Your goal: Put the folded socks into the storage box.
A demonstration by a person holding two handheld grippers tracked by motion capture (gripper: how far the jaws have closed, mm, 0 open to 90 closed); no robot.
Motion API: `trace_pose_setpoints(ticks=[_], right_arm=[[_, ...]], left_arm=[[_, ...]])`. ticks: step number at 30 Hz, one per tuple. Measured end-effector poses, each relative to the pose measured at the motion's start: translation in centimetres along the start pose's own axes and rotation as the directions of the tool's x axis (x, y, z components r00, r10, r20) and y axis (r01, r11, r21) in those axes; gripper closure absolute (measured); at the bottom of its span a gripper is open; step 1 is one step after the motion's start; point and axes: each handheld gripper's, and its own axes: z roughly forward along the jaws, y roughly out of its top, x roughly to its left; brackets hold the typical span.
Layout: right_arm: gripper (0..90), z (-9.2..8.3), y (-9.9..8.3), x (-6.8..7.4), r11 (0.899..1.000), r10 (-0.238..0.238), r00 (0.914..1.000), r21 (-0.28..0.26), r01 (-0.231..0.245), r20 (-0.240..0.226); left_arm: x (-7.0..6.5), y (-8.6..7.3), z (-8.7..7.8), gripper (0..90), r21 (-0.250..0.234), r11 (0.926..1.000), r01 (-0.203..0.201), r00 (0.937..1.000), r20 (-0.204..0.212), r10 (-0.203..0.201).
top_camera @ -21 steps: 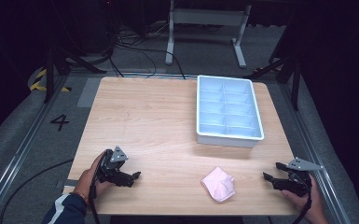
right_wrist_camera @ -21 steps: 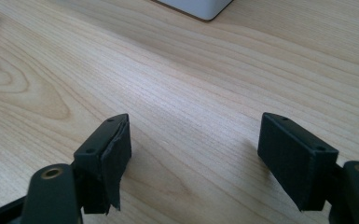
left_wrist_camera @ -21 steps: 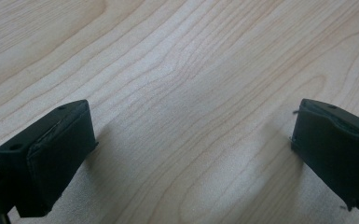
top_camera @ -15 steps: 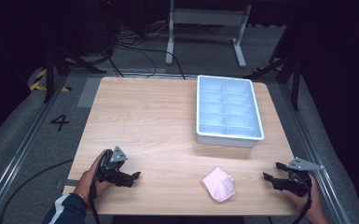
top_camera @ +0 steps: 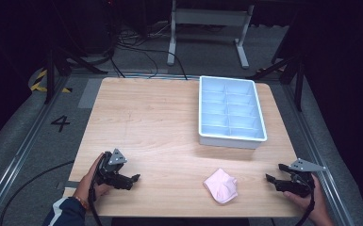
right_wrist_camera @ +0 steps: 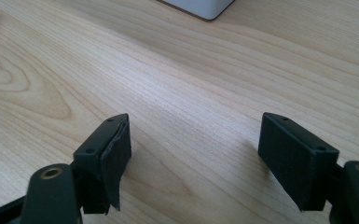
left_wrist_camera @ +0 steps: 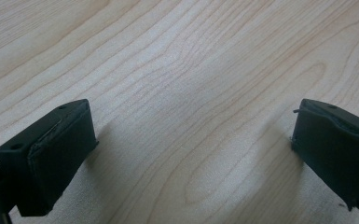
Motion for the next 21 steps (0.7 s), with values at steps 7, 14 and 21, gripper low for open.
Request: trace_pose_setpoints(ticks=[7,14,21], right_arm=[[27.8,-0.5,0.8,1.6,0.998,-0.050,0.9982,0.021,0.051,-0.032],[28.0,-1.0,2.0,3.5,0.997,-0.083,0.9918,-0.008,0.082,-0.098],[27.8,-1.1,2.7,5.5,0.992,-0.126,0.9807,-0.014,0.126,-0.149]], left_arm=[[0.1,0.0,0.0,0.0,-0.003,0.9999,-0.014,0.9999,0.007,0.014],[0.2,0.0,0.0,0.0,-0.001,0.9999,-0.015,0.9999,0.008,0.015],[0.1,0.0,0.0,0.0,-0.003,0.9999,-0.012,0.9999,0.010,0.012]])
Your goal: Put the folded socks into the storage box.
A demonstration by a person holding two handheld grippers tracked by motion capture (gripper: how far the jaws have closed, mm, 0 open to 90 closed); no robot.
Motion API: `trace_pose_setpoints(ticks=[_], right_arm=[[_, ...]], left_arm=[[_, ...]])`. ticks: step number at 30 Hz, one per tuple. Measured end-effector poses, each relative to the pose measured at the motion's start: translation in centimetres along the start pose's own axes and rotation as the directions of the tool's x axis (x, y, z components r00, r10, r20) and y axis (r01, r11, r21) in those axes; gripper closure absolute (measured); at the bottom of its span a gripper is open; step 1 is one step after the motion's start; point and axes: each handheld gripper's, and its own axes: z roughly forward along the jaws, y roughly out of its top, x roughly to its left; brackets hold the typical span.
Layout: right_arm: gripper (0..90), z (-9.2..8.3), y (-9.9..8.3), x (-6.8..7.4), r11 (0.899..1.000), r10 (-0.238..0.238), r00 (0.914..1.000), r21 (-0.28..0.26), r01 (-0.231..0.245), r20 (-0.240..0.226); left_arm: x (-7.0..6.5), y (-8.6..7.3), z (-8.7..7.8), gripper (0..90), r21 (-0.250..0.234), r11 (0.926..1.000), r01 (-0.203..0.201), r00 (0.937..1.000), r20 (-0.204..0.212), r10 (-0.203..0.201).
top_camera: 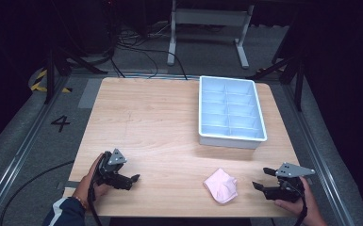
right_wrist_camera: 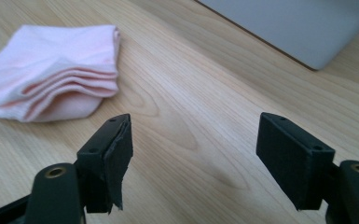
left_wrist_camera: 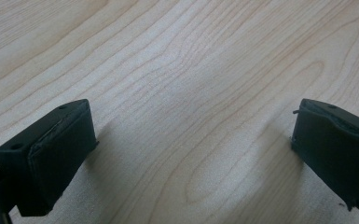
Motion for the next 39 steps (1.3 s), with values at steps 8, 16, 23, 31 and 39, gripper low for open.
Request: trace_pose_setpoints(ticks=[8,16,23,31,39], right_arm=[[28.0,0.0,0.7,0.9,1.000,-0.021,0.9995,0.001,0.022,-0.021],[27.8,0.9,2.1,2.6,0.998,-0.056,0.9973,-0.001,0.056,-0.048],[27.7,1.2,3.0,3.5,0.997,-0.078,0.9940,-0.019,0.077,-0.076],[27.4,1.8,3.8,4.6,0.994,-0.112,0.9884,-0.014,0.111,-0.103],[26.4,3.2,4.4,5.9,0.991,-0.129,0.9819,0.014,0.132,-0.139]], left_arm=[[0.0,0.0,0.0,0.0,0.001,1.0000,-0.003,1.0000,-0.001,0.003],[0.0,0.0,0.0,0.0,0.002,1.0000,-0.002,1.0000,-0.002,0.002],[0.0,0.0,0.0,0.0,0.000,1.0000,-0.005,1.0000,-0.002,0.005],[0.0,0.0,0.0,0.0,0.004,1.0000,0.001,1.0000,0.001,-0.001],[0.0,0.0,0.0,0.0,0.002,1.0000,0.001,1.0000,0.002,-0.001]])
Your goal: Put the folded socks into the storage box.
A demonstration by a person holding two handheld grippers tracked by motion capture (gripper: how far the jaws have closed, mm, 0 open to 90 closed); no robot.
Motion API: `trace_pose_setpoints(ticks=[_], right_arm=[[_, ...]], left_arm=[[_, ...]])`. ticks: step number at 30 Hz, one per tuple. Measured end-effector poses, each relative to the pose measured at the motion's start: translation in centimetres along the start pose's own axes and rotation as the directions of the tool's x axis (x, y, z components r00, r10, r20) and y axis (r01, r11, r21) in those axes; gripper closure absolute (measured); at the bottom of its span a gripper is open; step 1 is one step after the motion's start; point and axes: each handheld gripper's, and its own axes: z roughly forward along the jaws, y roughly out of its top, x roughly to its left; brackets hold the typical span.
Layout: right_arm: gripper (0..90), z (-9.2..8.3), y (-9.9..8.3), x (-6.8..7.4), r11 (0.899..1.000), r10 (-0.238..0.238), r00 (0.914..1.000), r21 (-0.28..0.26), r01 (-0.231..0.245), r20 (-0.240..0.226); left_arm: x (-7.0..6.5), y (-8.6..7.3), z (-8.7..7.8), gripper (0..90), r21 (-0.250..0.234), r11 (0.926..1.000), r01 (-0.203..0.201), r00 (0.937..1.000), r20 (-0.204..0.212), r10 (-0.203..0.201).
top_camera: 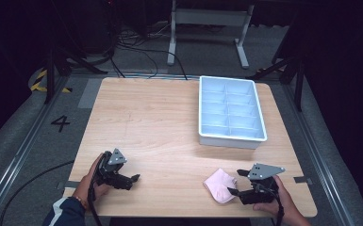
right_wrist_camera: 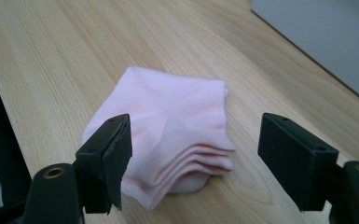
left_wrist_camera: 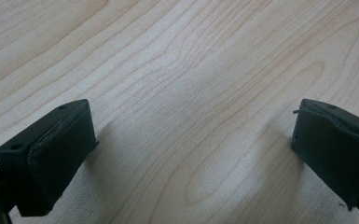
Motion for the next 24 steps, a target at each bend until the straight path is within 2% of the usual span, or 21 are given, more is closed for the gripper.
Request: trace_pose_setpoints(ticks=[9,15,20,23,24], right_arm=[[24.8,1.7,-0.1,0.6,0.999,-0.017,0.9998,0.052,0.017,-0.004],[22.0,2.4,-0.4,0.5,0.997,-0.008,0.9999,0.078,0.008,-0.007],[15.6,3.0,-0.7,0.1,0.996,0.020,0.9997,0.084,-0.019,-0.014],[15.3,3.1,-0.8,-0.1,0.996,0.031,0.9993,0.088,-0.029,-0.022],[16.6,3.3,-0.8,-0.2,0.995,0.039,0.9982,0.090,-0.035,-0.045]], left_arm=[[0.0,0.0,0.0,0.0,0.001,1.0000,0.000,1.0000,-0.001,0.000],[0.0,0.0,0.0,0.0,0.000,1.0000,0.000,1.0000,0.000,0.000],[0.0,0.0,0.0,0.0,0.002,1.0000,0.000,1.0000,-0.002,0.000],[0.0,0.0,0.0,0.0,0.002,1.0000,0.000,1.0000,-0.001,0.000],[0.0,0.0,0.0,0.0,0.002,1.0000,-0.001,1.0000,-0.001,0.001]])
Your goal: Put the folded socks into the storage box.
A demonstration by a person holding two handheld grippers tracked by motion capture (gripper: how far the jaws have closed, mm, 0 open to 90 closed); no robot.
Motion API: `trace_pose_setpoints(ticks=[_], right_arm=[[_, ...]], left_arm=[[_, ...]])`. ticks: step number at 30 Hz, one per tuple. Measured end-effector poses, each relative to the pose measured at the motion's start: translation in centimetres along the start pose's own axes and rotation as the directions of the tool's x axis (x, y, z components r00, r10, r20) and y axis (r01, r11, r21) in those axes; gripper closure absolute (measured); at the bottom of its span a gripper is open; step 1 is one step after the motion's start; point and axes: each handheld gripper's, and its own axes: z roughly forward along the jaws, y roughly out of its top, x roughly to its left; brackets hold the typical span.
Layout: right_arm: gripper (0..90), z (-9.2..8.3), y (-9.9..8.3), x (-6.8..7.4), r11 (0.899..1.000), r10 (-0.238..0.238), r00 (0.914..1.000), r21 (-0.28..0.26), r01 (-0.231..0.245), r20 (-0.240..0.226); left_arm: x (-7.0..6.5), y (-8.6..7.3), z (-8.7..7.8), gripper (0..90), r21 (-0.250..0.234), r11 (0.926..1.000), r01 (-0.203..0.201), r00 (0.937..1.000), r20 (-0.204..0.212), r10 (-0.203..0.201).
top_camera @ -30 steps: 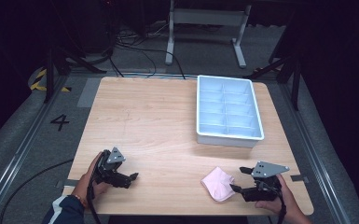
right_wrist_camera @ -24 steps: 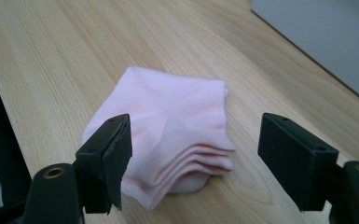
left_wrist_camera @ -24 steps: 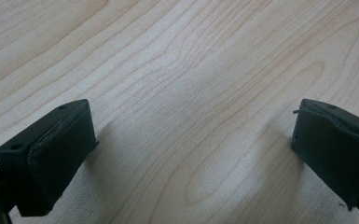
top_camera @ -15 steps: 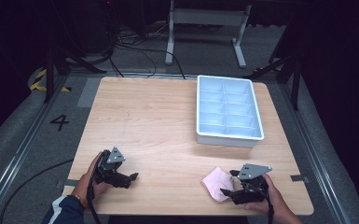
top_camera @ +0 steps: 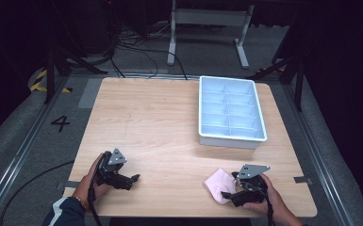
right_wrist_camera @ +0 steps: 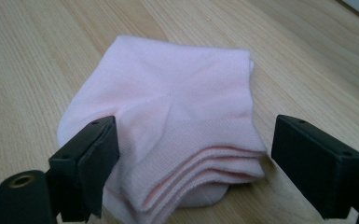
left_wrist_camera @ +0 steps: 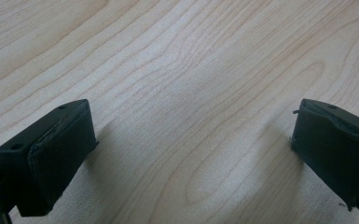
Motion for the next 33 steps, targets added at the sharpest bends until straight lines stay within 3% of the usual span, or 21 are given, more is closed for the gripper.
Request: trace_pose_setpoints(ticks=[5,7,9,10,11,14,25,33], right_arm=[[25.1,0.1,0.1,0.2,1.000,-0.027,0.9993,-0.009,0.027,-0.026],[35.0,0.1,0.2,0.4,0.999,-0.053,0.9972,-0.011,0.053,-0.052],[35.0,0.1,0.3,0.5,0.998,-0.065,0.9959,-0.010,0.064,-0.063],[40.8,0.1,0.3,0.5,0.998,-0.065,0.9959,-0.010,0.064,-0.063],[53.8,0.1,0.4,0.8,0.996,-0.086,0.9909,-0.014,0.085,-0.104],[63.1,0.2,0.5,0.9,0.995,-0.095,0.9865,-0.019,0.094,-0.133],[69.1,-0.1,0.7,1.6,0.987,-0.162,0.9810,-0.022,0.161,-0.107],[69.4,-0.6,0.7,1.6,0.983,-0.183,0.9787,-0.049,0.179,-0.094]], left_arm=[[0.0,0.0,0.0,0.0,-0.002,1.0000,0.001,1.0000,0.000,-0.001],[0.0,0.0,0.0,0.0,-0.002,1.0000,0.000,1.0000,0.000,0.000],[0.0,0.0,0.0,0.0,-0.002,1.0000,0.000,1.0000,0.000,0.000],[0.0,0.0,0.0,0.0,-0.002,1.0000,0.001,1.0000,0.000,-0.001],[0.0,0.0,0.0,0.0,-0.002,1.0000,0.001,1.0000,0.000,-0.001],[0.0,0.0,0.0,0.0,-0.002,1.0000,0.001,1.0000,0.000,-0.001],[0.0,0.0,0.0,0.0,0.000,1.0000,0.000,1.0000,0.000,0.000],[0.0,0.0,0.0,0.0,0.000,1.0000,0.000,1.0000,0.000,0.000]])
